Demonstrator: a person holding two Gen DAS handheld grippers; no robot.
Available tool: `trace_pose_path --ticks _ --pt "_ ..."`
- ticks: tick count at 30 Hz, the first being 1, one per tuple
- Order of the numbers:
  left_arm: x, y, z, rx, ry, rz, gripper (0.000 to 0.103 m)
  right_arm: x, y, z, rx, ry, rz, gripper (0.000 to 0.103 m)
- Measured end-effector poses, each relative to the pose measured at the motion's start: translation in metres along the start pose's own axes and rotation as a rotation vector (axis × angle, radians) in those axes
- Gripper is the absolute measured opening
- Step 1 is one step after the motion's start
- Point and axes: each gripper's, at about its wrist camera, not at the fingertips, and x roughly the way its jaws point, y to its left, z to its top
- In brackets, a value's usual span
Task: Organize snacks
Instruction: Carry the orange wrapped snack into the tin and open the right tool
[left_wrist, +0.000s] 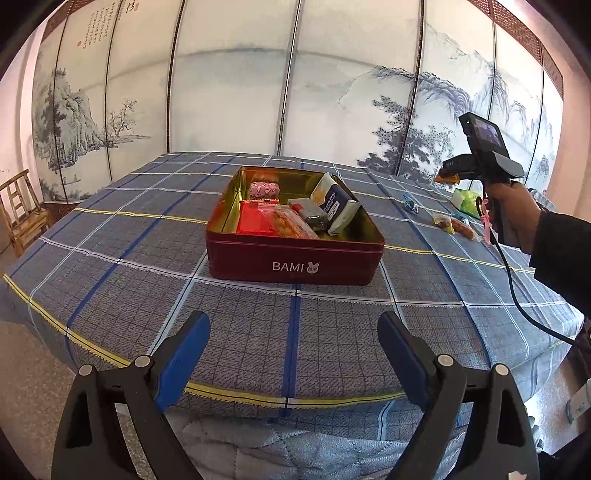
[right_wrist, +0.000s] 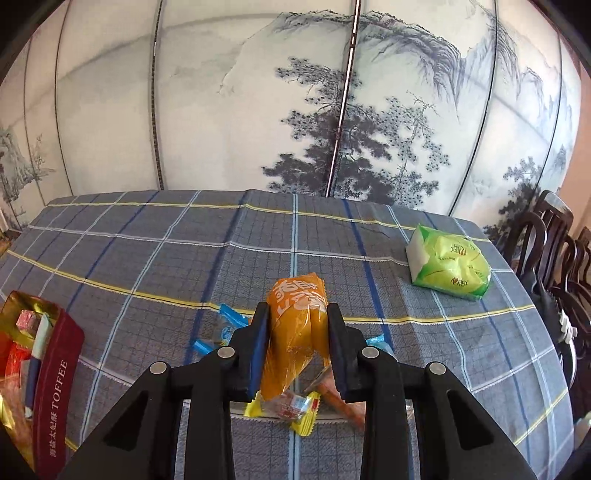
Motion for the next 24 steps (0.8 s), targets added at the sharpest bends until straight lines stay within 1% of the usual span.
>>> trace_pose_path --ticks 3,11,14,24 --pt "-0.001 0.001 -0.001 -0.005 -0.003 0.002 0.09 -0.01 0.021 0.001 -0.026 -0.012 0.021 0.031" --pt "0.003 0.004 -0.005 -0.016 0.017 0.005 0.09 -0.039 0.079 0.003 -0.074 -0.04 0.133 0.031" --pt "0.004 0.005 -0.007 -0.019 0.016 0.005 0.09 -0.048 0.101 0.003 -0.101 -0.053 0.163 0.031" --pt "0.007 0.014 -0.011 -0.044 0.032 0.005 0.09 -0.062 0.146 -0.004 -0.145 -0.049 0.25 0.031"
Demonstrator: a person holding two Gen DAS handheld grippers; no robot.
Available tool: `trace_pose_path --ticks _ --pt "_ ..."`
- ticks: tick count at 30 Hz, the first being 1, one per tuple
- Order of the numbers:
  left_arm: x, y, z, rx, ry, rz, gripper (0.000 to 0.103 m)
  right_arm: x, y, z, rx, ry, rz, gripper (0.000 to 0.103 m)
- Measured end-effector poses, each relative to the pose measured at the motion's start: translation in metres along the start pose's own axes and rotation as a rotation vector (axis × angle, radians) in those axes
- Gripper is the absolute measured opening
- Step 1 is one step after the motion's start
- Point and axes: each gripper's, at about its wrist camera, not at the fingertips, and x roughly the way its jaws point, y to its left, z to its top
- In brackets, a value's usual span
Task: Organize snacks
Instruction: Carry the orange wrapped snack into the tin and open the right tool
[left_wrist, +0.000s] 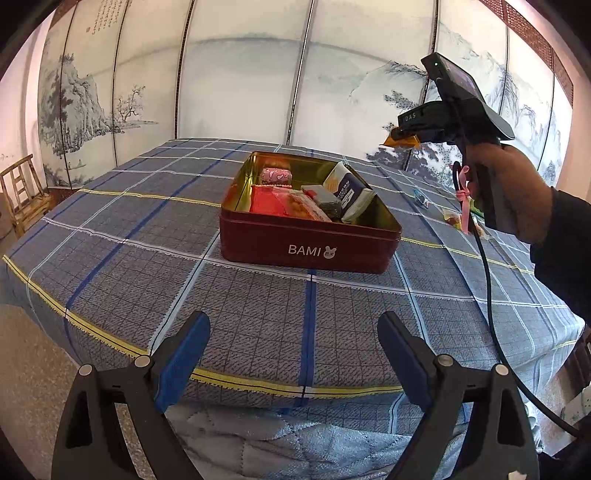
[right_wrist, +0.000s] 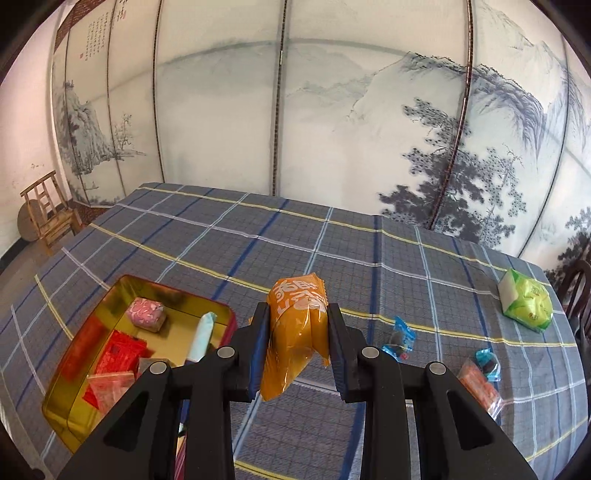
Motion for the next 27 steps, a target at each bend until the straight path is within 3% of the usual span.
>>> trace_pose_path --ticks 17,27 --pt "0.0 0.018 -0.003 -0.05 -0.002 0.008 0.09 0.008 0.072 0.001 -0.077 0.039 0.107 0.031" --pt "0.002 0.031 -0.004 -0.076 0.007 0.014 0.09 0.052 0.095 0.007 -0.06 0.165 0.15 0.032"
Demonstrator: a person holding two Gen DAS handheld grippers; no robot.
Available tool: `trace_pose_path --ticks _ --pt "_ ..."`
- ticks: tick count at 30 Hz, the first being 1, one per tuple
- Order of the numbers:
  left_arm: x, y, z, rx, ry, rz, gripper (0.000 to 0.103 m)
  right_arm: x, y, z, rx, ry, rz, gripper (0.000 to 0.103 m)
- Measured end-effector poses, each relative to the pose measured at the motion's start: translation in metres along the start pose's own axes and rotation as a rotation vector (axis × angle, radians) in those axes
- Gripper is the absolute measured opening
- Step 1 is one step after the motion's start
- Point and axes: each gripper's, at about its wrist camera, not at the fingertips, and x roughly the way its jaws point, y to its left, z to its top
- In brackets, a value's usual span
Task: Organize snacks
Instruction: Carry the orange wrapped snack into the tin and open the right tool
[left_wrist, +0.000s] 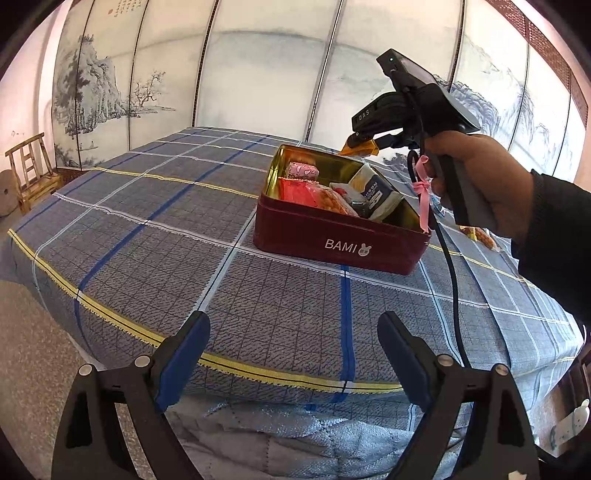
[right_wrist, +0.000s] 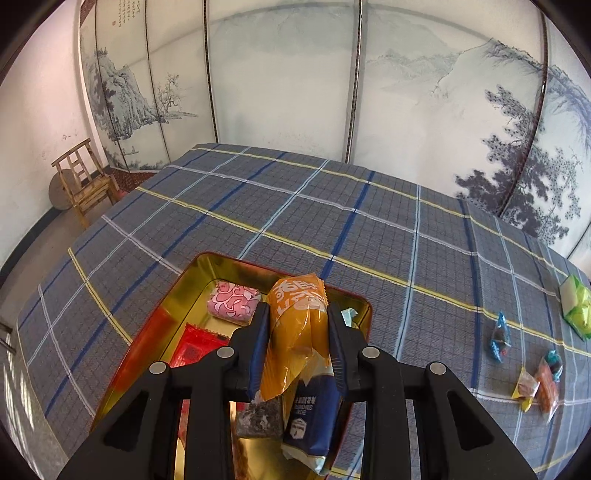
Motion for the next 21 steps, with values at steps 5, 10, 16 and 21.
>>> trace_pose_path --ticks 5,10,16,21 --pt "-0.001 0.01 -0.001 -0.02 -0.004 0.014 0.09 0.025 0.004 0.003 0.016 0.073 0.015 0.032" --pt "0.002 0.018 -0.003 -0.047 0.006 0.024 0.09 0.037 0.008 0.004 0.018 0.101 0.018 0.032" --pt "0.005 0.02 -0.005 -0.053 0.014 0.024 0.09 0.044 0.012 0.005 0.011 0.116 0.02 0.032" --pt "0.007 0.018 -0.005 -0.046 0.022 0.029 0.09 0.054 0.011 0.003 0.018 0.155 0.029 0.032"
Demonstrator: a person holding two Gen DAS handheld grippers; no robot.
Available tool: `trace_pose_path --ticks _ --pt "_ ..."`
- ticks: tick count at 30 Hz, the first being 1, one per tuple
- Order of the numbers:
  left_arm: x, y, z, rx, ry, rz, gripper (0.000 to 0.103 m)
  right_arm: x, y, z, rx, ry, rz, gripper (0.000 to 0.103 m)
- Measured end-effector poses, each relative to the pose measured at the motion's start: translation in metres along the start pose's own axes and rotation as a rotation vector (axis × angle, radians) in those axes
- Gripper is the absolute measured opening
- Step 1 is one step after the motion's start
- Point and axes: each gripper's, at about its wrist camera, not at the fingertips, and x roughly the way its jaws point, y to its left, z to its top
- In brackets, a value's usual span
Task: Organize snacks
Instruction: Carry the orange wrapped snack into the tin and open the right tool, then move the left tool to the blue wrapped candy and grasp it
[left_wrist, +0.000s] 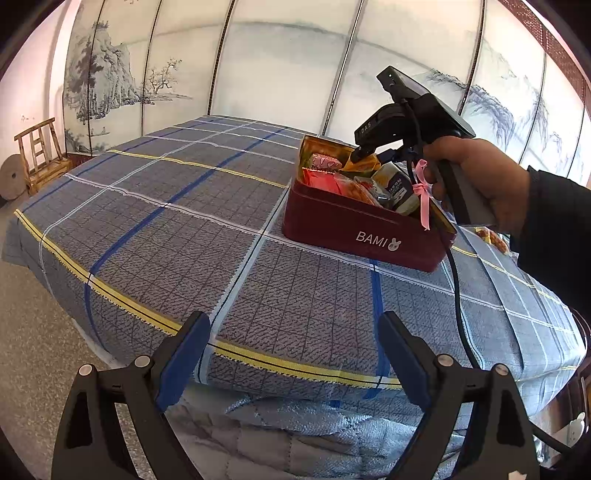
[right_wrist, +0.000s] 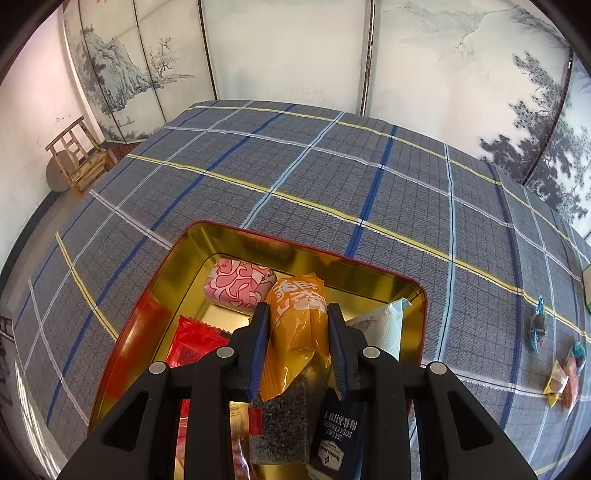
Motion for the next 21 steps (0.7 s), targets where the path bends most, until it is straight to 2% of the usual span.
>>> trace_pose_path --ticks 7,9,11,14,16,18,21 --pt "0.0 -0.007 0.0 0.019 0.015 0.021 0.09 0.015 -0.002 -0.002 0.01 0.072 0.026 0.033" --pt "-0.003 -0.012 0.002 0.033 0.014 0.03 0.09 0.019 -0.006 -0.002 0.033 0.089 0.058 0.037" --pt "-0.006 -0.016 0.003 0.05 0.008 0.04 0.09 0.015 -0.011 -0.002 0.058 0.082 0.128 0.039" --pt "-0.01 -0.023 0.004 0.071 0.003 0.055 0.09 -0.015 -0.023 -0.004 0.08 -0.017 0.228 0.04" --pt "-0.011 -0.028 0.006 0.086 0.002 0.061 0.09 -0.047 -0.04 -0.009 0.095 -0.125 0.272 0.048" --pt "-0.01 -0.035 0.009 0.109 0.003 0.062 0.09 -0.08 -0.067 -0.018 0.113 -0.234 0.3 0.075" --pt "-0.009 -0.05 0.018 0.141 -0.011 0.043 0.09 -0.118 -0.13 -0.042 0.157 -0.373 0.208 0.091"
